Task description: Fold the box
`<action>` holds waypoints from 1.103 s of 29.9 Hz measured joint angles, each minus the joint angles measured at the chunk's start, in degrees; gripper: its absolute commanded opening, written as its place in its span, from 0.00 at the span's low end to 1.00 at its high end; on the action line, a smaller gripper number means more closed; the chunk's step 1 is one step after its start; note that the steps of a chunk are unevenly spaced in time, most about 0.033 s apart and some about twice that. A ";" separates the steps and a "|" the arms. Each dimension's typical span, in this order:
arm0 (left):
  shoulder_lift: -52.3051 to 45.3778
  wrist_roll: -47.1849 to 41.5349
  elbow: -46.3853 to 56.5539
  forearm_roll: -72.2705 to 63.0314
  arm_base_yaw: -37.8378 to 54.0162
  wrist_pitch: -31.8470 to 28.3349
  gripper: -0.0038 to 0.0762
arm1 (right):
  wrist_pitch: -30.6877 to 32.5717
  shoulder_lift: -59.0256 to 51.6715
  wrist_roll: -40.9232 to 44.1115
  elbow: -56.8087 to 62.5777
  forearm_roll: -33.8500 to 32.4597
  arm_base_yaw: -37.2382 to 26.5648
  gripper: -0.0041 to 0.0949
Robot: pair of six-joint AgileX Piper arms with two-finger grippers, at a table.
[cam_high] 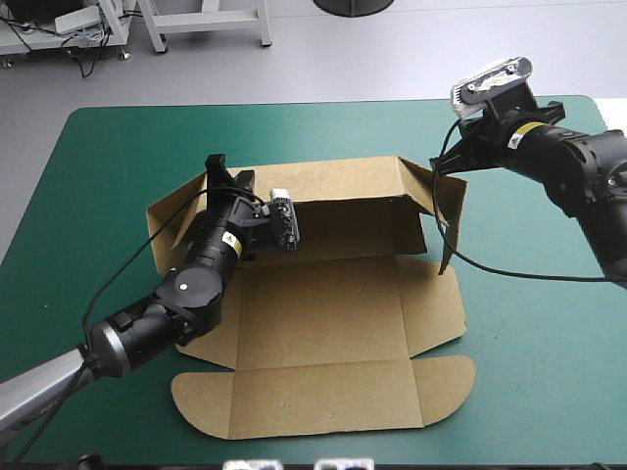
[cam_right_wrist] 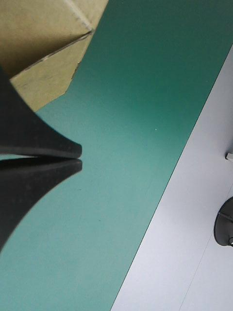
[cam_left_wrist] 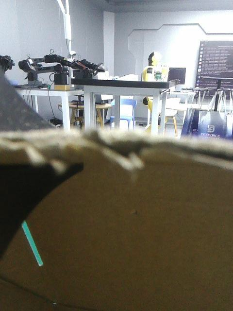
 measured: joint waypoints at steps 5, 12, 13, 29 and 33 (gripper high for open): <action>1.68 -0.14 0.00 0.51 3.48 -4.88 0.04 | -0.59 2.86 0.00 0.00 0.05 -1.18 0.02; 3.25 0.00 0.02 2.28 4.02 -7.75 0.04 | -1.27 9.33 -1.88 -0.62 5.36 -2.61 0.02; 3.38 0.00 0.02 2.51 4.02 -7.96 0.04 | -1.27 10.42 -2.17 -1.06 6.32 -2.60 0.02; 3.44 0.04 0.08 2.92 4.02 -7.69 0.04 | 20.13 25.81 -3.80 -16.47 10.33 -2.63 0.02; 3.60 0.04 0.13 2.81 4.02 -7.38 0.04 | 23.52 25.87 -5.18 -16.47 11.92 -2.63 0.02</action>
